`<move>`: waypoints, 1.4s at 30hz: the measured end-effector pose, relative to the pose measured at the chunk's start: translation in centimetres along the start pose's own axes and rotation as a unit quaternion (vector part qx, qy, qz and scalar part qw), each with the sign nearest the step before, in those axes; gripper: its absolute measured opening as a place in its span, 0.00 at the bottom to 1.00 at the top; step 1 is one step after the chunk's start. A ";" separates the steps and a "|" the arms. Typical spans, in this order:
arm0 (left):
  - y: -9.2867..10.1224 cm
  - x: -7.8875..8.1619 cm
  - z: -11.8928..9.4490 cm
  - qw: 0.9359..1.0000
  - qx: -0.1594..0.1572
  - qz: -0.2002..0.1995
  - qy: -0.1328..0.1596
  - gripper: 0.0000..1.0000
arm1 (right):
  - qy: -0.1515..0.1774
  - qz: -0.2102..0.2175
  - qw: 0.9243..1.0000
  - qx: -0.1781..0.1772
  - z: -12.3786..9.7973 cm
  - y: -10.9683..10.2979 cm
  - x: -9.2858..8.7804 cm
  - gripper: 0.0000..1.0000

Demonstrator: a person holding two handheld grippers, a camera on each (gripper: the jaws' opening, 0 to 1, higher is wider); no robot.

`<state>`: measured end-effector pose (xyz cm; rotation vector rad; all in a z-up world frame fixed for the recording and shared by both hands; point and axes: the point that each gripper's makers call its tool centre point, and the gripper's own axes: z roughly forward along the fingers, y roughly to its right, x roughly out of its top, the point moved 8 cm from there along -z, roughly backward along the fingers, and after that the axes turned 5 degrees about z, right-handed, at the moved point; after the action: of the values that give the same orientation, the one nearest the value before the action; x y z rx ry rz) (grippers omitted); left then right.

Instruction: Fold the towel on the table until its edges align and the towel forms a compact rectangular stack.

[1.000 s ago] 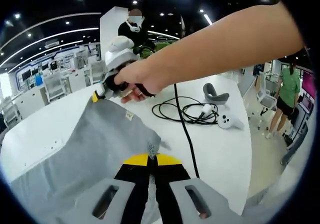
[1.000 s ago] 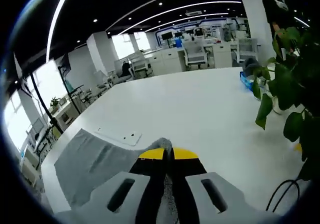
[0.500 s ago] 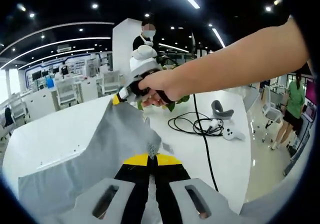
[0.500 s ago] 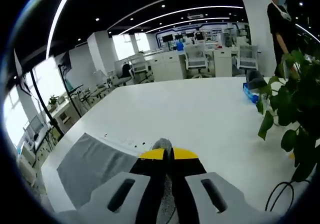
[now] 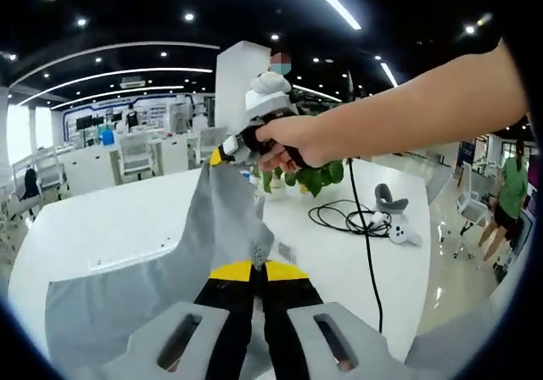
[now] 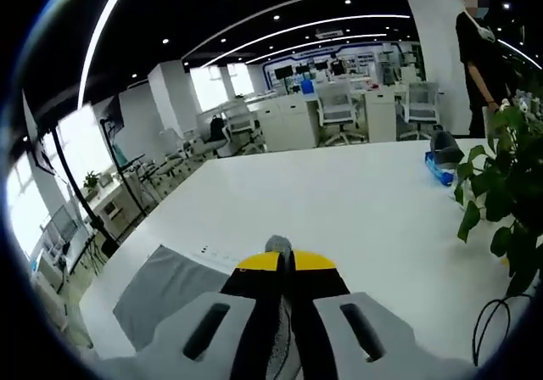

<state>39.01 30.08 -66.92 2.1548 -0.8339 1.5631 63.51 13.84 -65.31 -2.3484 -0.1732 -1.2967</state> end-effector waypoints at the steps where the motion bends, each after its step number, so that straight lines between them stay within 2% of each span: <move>1: -0.2 0.0 -0.4 1.000 0.003 -0.002 0.002 0.02 | 0.001 0.000 1.000 0.000 0.1 -0.4 0.0 0.00; 6: -1.8 -0.7 -2.4 1.000 0.011 -0.002 0.005 0.02 | 0.001 -0.010 1.000 -0.001 0.8 -2.5 -0.3 0.00; 10: -3.3 -1.4 -3.8 1.000 0.024 -0.003 0.008 0.02 | 0.004 -0.045 0.999 -0.004 1.4 -4.7 -0.1 0.00; 19: -6.4 -3.0 -7.0 0.998 0.052 -0.016 0.014 0.02 | 0.011 -0.089 0.996 -0.003 2.4 -9.2 1.1 0.00; 24: -8.0 -3.7 -8.9 0.997 0.069 -0.036 0.020 0.02 | 0.010 -0.098 0.995 0.002 3.6 -11.5 1.1 0.00; 28: -9.1 -4.3 -10.2 0.996 0.080 -0.036 0.020 0.02 | 0.009 -0.100 0.995 0.008 4.5 -13.2 0.7 0.00; 35: -11.0 -5.6 -11.7 0.995 0.094 -0.027 0.012 0.02 | 0.004 -0.128 0.992 0.018 6.5 -15.7 1.0 0.00; 42: -12.6 -6.2 -13.5 0.993 0.110 -0.031 0.012 0.02 | 0.006 -0.132 0.991 0.031 7.6 -18.3 1.1 0.00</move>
<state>35.80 49.25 -67.62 2.2837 -0.6040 1.7149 64.18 33.35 -61.98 -2.3237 -0.5279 -1.4020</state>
